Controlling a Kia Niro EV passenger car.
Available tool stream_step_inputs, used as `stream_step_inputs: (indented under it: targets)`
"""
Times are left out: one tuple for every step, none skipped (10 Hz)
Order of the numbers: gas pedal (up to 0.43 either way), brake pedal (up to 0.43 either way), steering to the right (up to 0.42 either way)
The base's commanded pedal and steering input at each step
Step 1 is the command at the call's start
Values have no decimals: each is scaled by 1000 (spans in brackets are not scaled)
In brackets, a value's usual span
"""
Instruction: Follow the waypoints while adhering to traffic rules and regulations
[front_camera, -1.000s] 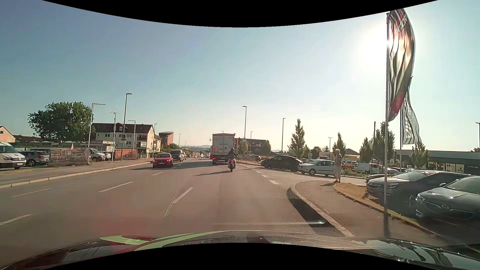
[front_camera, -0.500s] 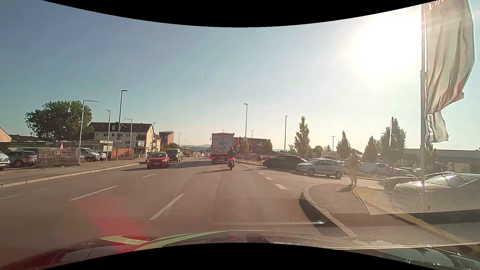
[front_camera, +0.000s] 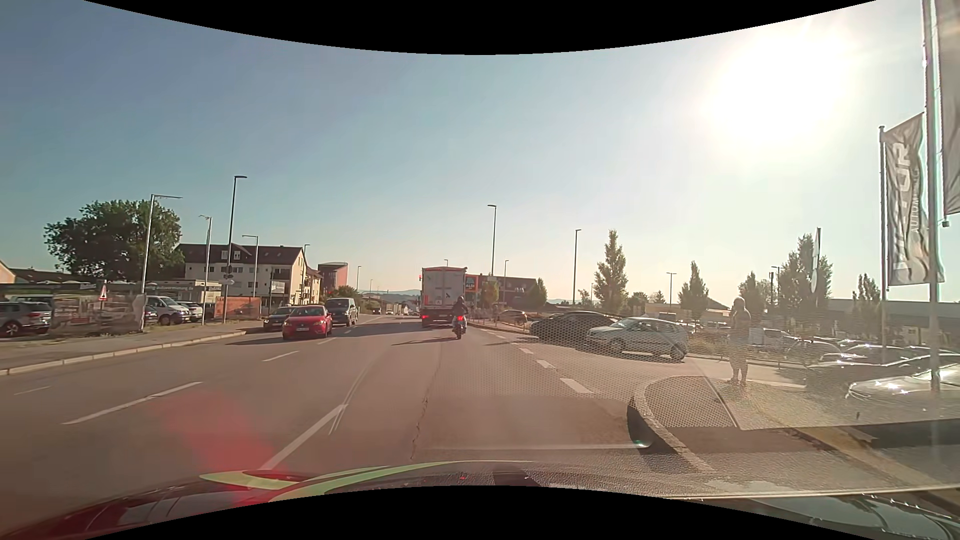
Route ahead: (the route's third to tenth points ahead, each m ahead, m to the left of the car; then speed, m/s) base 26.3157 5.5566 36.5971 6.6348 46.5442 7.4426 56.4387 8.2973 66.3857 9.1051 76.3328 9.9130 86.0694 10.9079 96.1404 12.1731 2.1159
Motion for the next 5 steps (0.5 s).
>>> stream_step_inputs:
  targets:
    - [0,201,-6]
    - [0,201,-10]
    - [0,201,-11]
    - [0,195,-11]
    - [0,189,-11]
